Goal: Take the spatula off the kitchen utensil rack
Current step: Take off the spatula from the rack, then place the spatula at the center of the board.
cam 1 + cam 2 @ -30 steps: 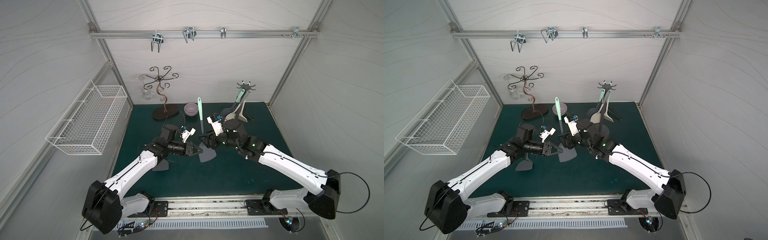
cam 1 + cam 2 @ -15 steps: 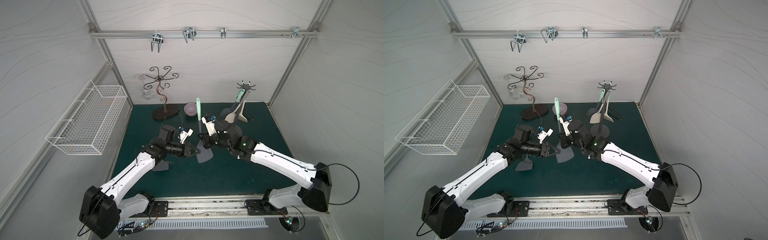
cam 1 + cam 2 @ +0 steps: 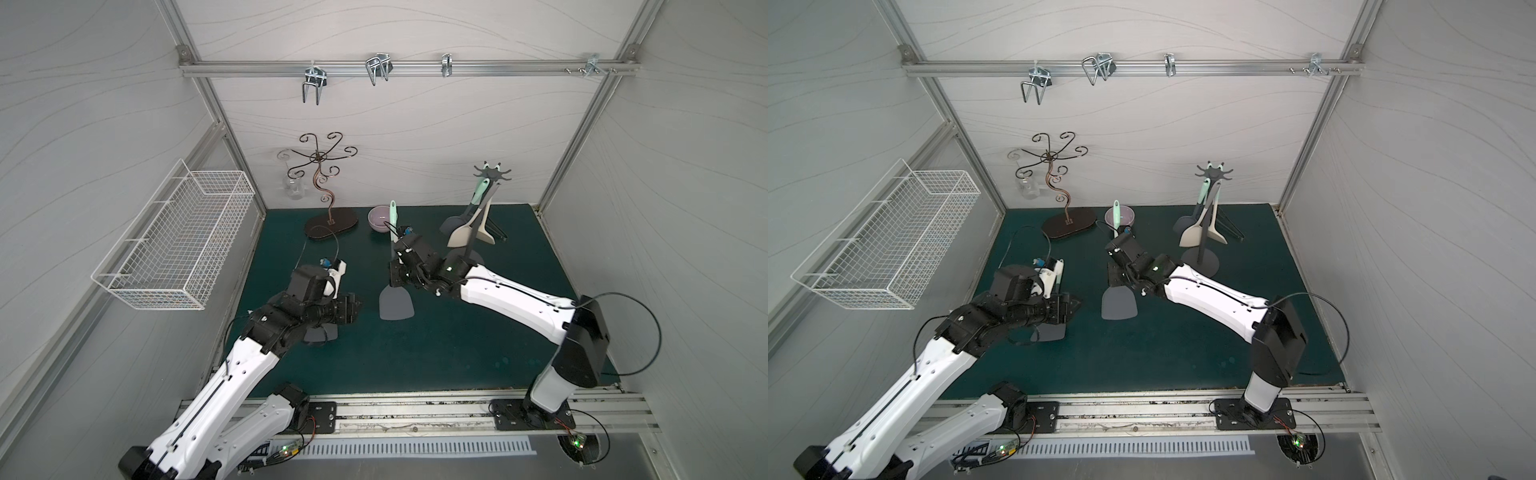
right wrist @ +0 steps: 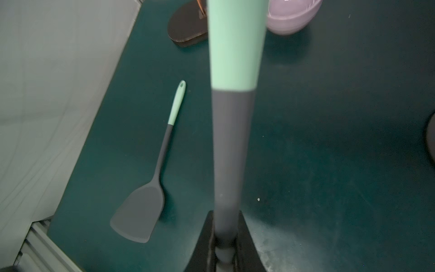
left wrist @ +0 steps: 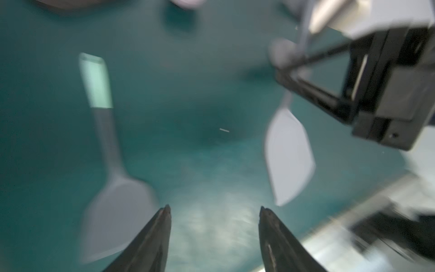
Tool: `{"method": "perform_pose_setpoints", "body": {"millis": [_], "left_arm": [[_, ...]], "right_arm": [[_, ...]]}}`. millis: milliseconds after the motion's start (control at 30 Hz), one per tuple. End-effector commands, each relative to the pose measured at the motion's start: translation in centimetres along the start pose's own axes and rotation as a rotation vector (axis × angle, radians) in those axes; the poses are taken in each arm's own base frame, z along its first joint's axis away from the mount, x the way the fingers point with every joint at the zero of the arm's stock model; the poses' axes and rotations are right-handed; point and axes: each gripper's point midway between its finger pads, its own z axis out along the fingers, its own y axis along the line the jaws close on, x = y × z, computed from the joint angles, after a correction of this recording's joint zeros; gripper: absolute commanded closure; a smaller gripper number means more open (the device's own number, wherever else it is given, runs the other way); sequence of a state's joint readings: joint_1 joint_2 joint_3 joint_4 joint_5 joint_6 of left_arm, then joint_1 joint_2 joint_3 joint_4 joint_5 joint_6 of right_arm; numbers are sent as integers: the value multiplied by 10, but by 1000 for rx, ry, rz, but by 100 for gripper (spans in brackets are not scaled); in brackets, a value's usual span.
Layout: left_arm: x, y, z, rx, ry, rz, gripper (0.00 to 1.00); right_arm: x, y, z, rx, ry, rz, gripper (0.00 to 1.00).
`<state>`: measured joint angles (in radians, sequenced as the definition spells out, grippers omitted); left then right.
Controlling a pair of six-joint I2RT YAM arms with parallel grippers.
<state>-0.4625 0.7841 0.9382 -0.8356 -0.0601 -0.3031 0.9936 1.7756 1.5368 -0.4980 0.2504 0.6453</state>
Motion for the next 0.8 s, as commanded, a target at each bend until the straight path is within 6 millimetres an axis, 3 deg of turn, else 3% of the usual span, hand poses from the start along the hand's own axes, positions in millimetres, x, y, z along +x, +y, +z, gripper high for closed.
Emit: {"method": "perform_pose_setpoints", "body": {"millis": [0,133,333,600,767], "left_arm": [[-23,69,-47,-391,-166,52,37],[-25,76,-64,-415,-235,47,37],[-14,81,-62,-415,-242,49,36],[-5,81,-61,-387,-264,44,36],[0,80,-57,-370,-263,42,36]], "right_arm": [[29,7,29,54,125,69,100],[44,28,65,47,247,79,100],[67,40,100,49,345,87,100],[82,62,127,-30,373,105,100],[89,65,141,-41,395,108,100]]}}
